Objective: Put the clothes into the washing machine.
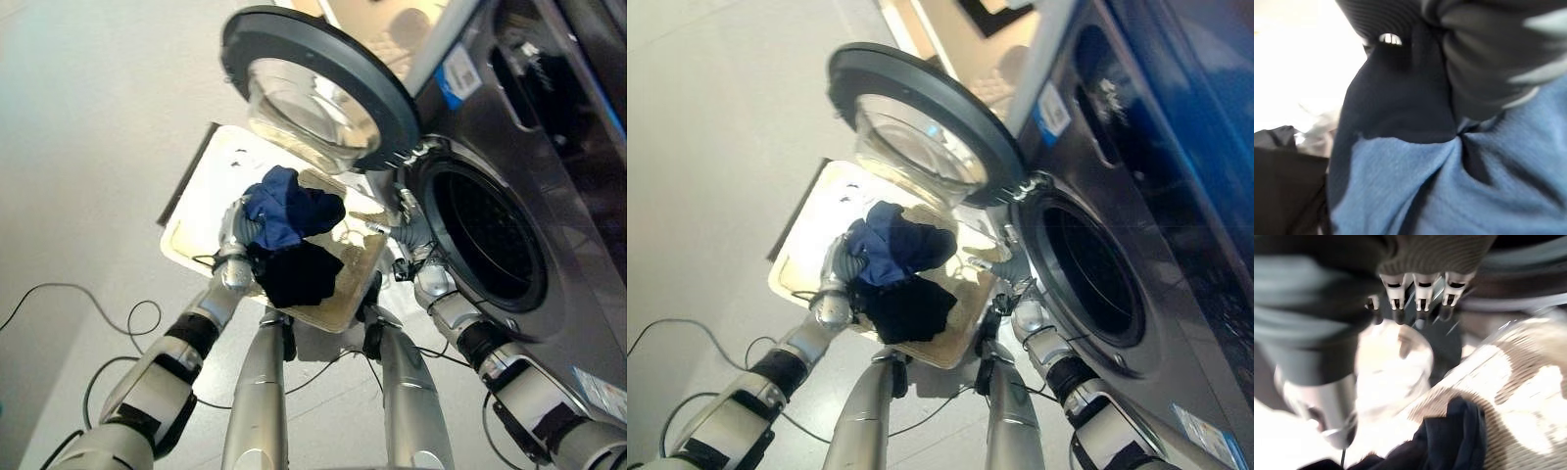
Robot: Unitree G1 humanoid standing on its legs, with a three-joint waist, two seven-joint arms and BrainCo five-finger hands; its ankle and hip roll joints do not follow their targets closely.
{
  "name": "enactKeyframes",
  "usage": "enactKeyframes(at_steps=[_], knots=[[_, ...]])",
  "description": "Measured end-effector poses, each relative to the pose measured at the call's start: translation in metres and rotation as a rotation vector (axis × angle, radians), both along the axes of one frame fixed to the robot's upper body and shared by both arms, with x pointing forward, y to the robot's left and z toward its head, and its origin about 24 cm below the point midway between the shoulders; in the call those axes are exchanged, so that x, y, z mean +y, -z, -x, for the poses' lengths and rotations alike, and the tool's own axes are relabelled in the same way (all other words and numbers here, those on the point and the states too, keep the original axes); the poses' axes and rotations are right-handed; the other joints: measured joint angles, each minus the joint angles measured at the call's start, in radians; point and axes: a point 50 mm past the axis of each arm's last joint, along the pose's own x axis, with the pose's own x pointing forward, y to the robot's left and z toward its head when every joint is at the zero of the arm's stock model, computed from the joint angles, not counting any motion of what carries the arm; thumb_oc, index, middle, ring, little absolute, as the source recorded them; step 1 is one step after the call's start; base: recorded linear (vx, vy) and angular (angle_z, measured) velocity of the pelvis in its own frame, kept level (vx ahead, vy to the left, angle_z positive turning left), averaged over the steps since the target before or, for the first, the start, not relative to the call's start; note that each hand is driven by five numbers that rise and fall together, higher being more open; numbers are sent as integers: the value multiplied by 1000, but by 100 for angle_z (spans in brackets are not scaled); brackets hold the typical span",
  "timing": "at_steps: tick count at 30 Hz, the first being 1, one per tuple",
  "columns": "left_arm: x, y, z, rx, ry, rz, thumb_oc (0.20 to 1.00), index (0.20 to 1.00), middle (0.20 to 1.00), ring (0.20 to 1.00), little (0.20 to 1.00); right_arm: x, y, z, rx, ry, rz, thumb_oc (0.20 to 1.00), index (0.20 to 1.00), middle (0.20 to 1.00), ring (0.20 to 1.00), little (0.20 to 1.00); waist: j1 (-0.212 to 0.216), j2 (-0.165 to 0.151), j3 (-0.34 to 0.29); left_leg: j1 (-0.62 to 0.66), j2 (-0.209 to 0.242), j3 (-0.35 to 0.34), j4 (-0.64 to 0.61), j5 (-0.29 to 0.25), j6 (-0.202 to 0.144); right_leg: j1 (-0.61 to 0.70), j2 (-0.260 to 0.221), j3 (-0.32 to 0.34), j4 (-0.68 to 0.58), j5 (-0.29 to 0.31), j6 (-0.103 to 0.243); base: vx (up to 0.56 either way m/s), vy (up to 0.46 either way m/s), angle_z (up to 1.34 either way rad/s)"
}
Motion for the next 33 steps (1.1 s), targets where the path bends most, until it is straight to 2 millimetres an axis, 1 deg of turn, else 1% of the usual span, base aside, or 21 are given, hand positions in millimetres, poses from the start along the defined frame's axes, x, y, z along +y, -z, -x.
enactKeyframes(at_steps=[1, 4, 6, 7, 10, 14, 16, 18, 22, 26, 33], knots=[[-1, 0, 0, 1, 13, -2, 200, 200, 200, 200, 200, 1, -4, -2, -17, -5, 29, 1000, 1000, 1000, 1000, 1000, -1, 0, 2, -1, -1, -2, 2, 0, 1, 0, -1, -2, 2, 0, 0, 11, 2, 5], [-3, -2, 0, -15, 43, -4, 200, 200, 200, 200, 200, 0, -6, -2, -31, -17, 97, 1000, 1000, 1000, 1000, 1000, -1, -1, 8, 0, 0, -6, 2, 1, 1, 2, -1, -3, 5, -4, 4, 0, 0, 0], [-6, -9, -1, -34, 80, -6, 200, 200, 200, 200, 200, 1, -8, -4, -35, -40, 207, 1000, 1000, 1000, 1000, 1000, -5, -1, 23, 0, -1, -12, 2, 2, 3, 4, -2, -7, 7, -4, 4, 8, -10, 3], [-10, -15, -1, -53, 110, 0, 200, 200, 200, 200, 200, -1, -7, -5, -22, -49, 271, 1000, 1000, 1000, 1000, 1000, -5, -1, 34, -2, 0, -18, 2, 3, 3, 5, -2, -12, 10, -5, 2, 17, -23, 6], [-17, -19, -1, -52, 182, -19, 200, 200, 200, 200, 200, 0, -4, -6, 5, -62, 333, 1000, 1000, 1000, 1000, 1000, -3, -3, 40, -3, 0, -23, -2, 6, 2, 6, -2, -15, 10, -7, 0, 12, -14, 4], [-23, -22, -1, -44, 248, -28, 200, 200, 200, 200, 200, 1, -7, -9, 20, -79, 354, 1000, 1000, 1000, 1000, 1000, -2, -3, 41, -4, -1, -24, -4, 8, 4, 6, -3, -18, 10, -7, 0, 1, -3, 1], [-28, -25, 0, -40, 289, -43, 200, 200, 200, 200, 200, 4, -12, -13, 27, -105, 363, 1000, 1000, 1000, 1000, 1000, -2, -2, 42, -7, -3, -28, -5, 9, 6, 5, -4, -20, 8, -8, 0, 4, -1, 4], [-34, -29, 1, -45, 335, -47, 200, 200, 200, 200, 200, 12, -20, -17, 52, -176, 370, 1000, 1000, 1000, 1000, 1000, 0, -2, 42, -8, -5, -30, -6, 10, 7, 5, -6, -26, 7, -7, -1, 12, 5, 4], [-40, -34, 1, -60, 370, -59, 200, 200, 200, 200, 200, 22, -27, -20, 107, -279, 370, 1000, 1000, 1000, 1000, 1000, 4, -1, 43, -8, -8, -33, -9, 11, 7, 5, -9, -29, 8, -8, -3, 9, -3, 1], [-44, -43, -3, -64, 408, -95, 200, 200, 200, 200, 200, 28, -24, -21, 198, -372, 375, 1000, 1000, 1000, 1000, 1000, 15, 2, 44, -1, -12, -35, -6, 12, 8, 9, -13, -31, 19, -13, -4, 12, -6, 2], [-50, -52, -3, -82, 444, -102, 200, 200, 200, 200, 200, 36, -13, -19, 306, -449, 378, 1000, 1000, 1000, 1000, 1000, 23, 2, 44, 2, -23, -49, -16, 24, 6, 13, -25, -40, 30, -18, -5, 11, 3, 8]])
